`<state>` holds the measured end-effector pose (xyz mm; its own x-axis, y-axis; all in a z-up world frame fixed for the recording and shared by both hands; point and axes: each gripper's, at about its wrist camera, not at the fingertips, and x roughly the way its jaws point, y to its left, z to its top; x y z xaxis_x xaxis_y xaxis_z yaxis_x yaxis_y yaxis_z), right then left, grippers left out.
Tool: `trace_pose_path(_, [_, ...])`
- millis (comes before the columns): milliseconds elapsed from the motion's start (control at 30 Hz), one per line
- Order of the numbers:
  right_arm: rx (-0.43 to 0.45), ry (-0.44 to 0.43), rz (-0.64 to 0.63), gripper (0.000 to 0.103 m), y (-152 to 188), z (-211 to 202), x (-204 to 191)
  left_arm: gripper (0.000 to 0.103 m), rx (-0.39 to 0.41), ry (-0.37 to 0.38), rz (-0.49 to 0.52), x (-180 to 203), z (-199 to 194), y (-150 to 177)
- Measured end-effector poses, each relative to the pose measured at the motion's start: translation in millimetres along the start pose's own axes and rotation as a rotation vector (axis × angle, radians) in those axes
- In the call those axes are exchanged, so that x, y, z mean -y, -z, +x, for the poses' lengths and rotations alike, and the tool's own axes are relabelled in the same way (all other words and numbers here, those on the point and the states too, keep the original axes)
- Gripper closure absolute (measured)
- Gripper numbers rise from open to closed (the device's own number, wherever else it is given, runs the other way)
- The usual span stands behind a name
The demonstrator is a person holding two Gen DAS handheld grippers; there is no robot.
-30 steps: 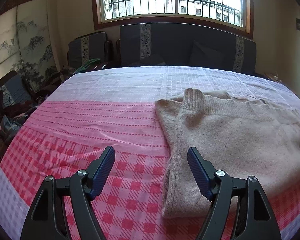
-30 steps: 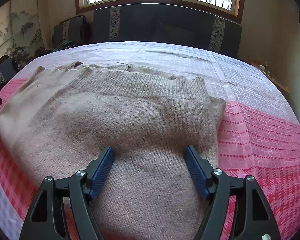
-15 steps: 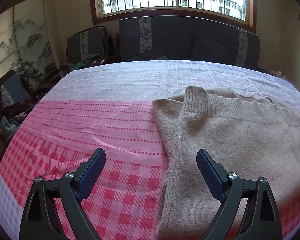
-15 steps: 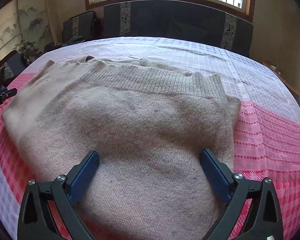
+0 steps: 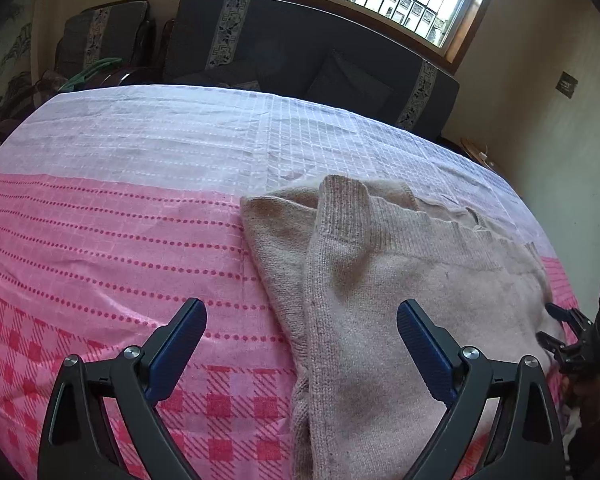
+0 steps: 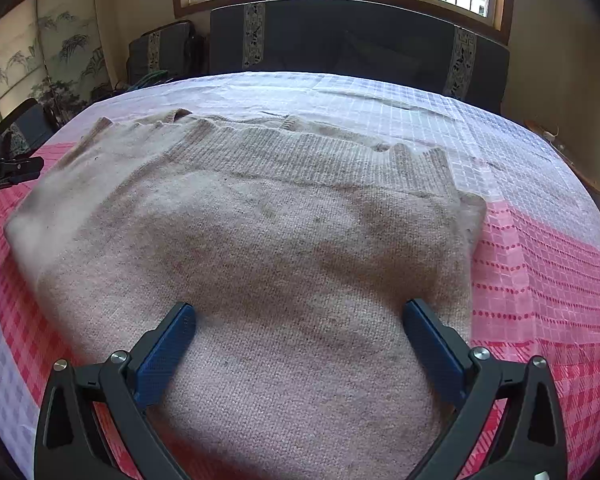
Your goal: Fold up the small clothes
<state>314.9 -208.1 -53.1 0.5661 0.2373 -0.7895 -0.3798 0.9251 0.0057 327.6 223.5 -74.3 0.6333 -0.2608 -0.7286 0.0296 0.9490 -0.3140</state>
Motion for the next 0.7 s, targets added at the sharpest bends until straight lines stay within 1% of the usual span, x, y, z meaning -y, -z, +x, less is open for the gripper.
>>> trace_pose_path(33, [0.000,0.001,-0.001,0.000,0.2,0.0,-0.1,0.011,-0.029,0.026,-0.004,-0.5,5.9,-1.5])
trace_pose_path(67, [-0.001,0.003,-0.001,0.000,0.2,0.2,-0.2,0.016,-0.055,0.060,-0.010,-1.7,11.8,-4.0])
trace_pose_path(133, [-0.001,0.002,-0.001,0.000,0.3,0.3,-0.2,0.021,-0.105,0.107,-0.031,-4.5,25.7,-8.9])
trace_pose_path(167, [-0.001,0.003,-0.001,0.000,0.3,0.3,-0.2,0.021,-0.087,0.127,-0.032,-5.6,26.7,-11.6])
trace_pose_path(300, [-0.001,0.004,-0.001,0.000,0.4,0.1,-0.4,0.023,-0.122,0.280,-0.139,-19.5,37.6,-22.4])
trace_pose_path(333, [-0.001,0.003,-0.001,0.000,0.4,0.3,-0.3,0.030,-0.121,0.303,-0.162,-22.4,40.6,-24.0])
trace_pose_path(367, [-0.001,0.003,-0.001,0.000,0.4,0.3,-0.4,0.047,-0.126,0.307,-0.178,-24.9,44.1,-24.7])
trace_pose_path(400, [-0.001,0.003,-0.001,0.000,0.5,0.2,-0.4,0.058,-0.134,0.295,-0.190,-26.8,47.7,-26.1])
trace_pose_path(433, [-0.001,0.002,0.000,0.000,0.5,0.1,-0.5,0.081,-0.160,0.295,-0.211,-30.8,52.9,-26.1])
trace_pose_path(467, [0.000,0.003,0.000,0.000,0.5,0.2,-0.4,0.081,-0.153,0.322,-0.239,-34.1,54.7,-24.7])
trace_pose_path(500, [0.000,0.002,0.000,0.000,0.4,0.2,-0.4,0.081,-0.149,0.326,-0.245,-34.7,55.2,-24.1])
trace_pose_path(533, [0.000,0.000,0.002,0.000,0.5,0.0,-0.4,0.081,-0.140,0.313,-0.235,-32.6,54.0,-23.9])
trace_pose_path(700, [0.006,-0.016,0.014,0.000,1.3,-1.7,0.3,0.082,-0.079,0.203,-0.145,-9.1,38.9,-24.1])
